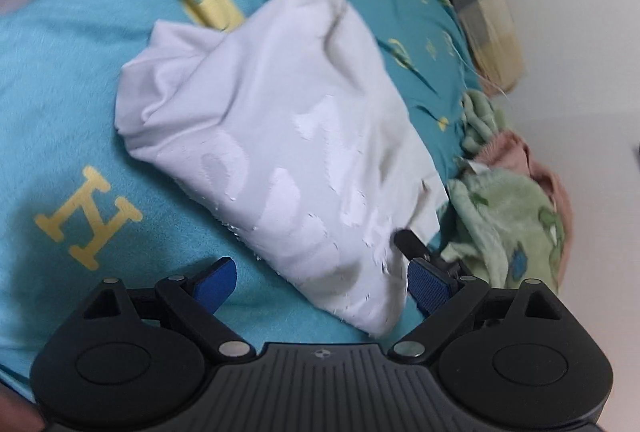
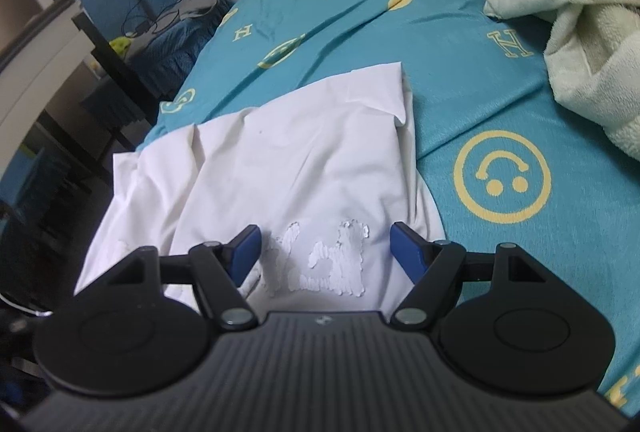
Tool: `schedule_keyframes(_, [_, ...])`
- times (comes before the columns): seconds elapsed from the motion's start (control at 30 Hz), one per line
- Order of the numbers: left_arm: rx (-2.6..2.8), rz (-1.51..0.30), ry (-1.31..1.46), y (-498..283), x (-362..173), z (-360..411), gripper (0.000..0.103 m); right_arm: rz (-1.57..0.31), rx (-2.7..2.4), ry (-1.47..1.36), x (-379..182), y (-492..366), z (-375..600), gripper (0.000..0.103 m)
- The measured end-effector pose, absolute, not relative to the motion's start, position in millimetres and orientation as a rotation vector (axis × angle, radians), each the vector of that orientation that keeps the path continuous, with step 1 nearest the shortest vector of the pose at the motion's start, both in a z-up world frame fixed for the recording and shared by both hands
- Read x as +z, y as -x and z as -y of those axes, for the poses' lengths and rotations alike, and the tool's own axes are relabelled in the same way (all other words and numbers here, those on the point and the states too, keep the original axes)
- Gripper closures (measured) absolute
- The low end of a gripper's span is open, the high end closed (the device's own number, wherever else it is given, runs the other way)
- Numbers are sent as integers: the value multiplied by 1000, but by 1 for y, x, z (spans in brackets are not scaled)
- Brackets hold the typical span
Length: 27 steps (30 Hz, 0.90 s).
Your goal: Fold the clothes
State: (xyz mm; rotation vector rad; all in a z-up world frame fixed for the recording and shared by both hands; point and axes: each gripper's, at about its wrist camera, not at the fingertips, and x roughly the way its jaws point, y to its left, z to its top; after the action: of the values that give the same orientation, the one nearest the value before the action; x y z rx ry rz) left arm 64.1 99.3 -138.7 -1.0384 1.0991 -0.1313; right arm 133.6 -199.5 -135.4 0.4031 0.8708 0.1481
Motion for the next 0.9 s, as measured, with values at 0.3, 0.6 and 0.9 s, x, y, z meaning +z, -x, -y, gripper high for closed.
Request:
schedule_keyframes(0.3, [38,-1041,1278,-70,-174,-116,28,-877,146,-487,-136,-133,210,29])
schedule_keyframes(0.6, [77,-956,1238,-73,-168,-119,62,-869,136,-543,-132,-131,217,29])
schedule_keyframes(0.9, [-28,-798,1119,-77,-123,-101,74,-778,333,-1030,-101,-97,233,29])
